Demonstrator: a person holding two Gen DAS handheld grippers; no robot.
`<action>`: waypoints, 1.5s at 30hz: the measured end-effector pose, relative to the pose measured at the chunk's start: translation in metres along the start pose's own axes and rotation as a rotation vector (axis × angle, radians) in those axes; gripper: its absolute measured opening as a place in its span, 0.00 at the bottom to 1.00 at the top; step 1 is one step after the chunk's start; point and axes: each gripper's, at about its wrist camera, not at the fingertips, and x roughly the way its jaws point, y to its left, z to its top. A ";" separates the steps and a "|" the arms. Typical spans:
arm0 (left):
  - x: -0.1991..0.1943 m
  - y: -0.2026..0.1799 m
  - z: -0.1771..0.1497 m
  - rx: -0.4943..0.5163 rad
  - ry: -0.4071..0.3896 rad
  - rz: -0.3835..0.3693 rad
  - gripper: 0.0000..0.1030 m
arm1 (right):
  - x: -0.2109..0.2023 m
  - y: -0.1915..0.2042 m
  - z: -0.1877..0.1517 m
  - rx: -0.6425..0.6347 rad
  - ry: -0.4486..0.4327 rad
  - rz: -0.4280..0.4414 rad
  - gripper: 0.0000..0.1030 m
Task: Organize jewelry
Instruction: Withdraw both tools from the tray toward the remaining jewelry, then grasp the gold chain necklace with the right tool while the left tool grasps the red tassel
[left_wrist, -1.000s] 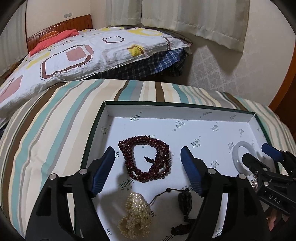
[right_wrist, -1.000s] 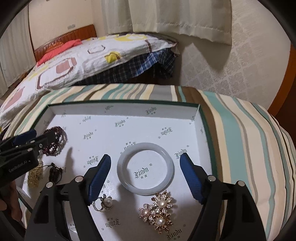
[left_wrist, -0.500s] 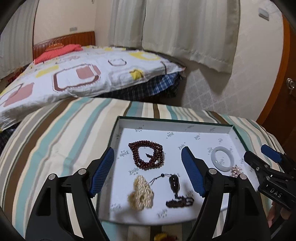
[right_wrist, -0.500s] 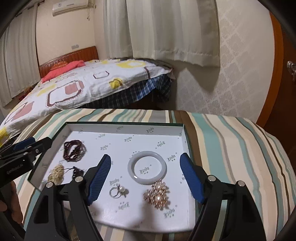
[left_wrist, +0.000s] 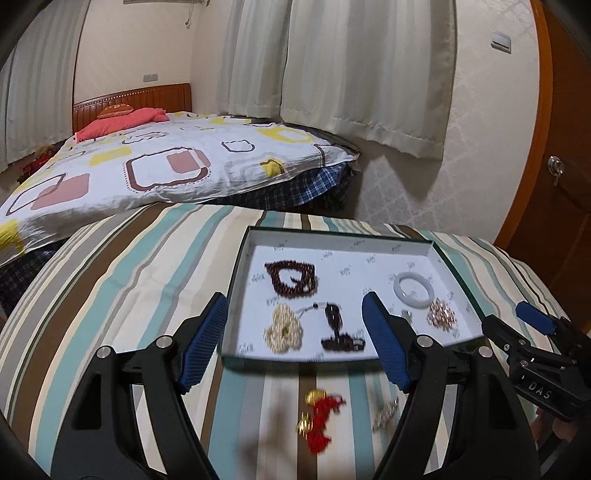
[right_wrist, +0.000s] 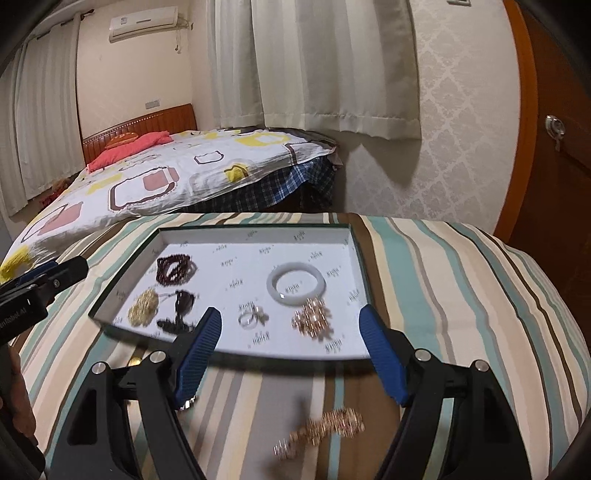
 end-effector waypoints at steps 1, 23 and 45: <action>-0.006 0.000 -0.005 0.001 -0.004 0.003 0.71 | -0.003 -0.001 -0.004 0.004 0.000 -0.002 0.72; -0.036 0.022 -0.071 -0.034 0.032 0.055 0.71 | -0.009 0.000 -0.071 0.024 0.091 -0.027 0.66; -0.015 0.027 -0.077 -0.046 0.084 0.068 0.71 | 0.040 -0.028 -0.062 0.075 0.262 -0.064 0.64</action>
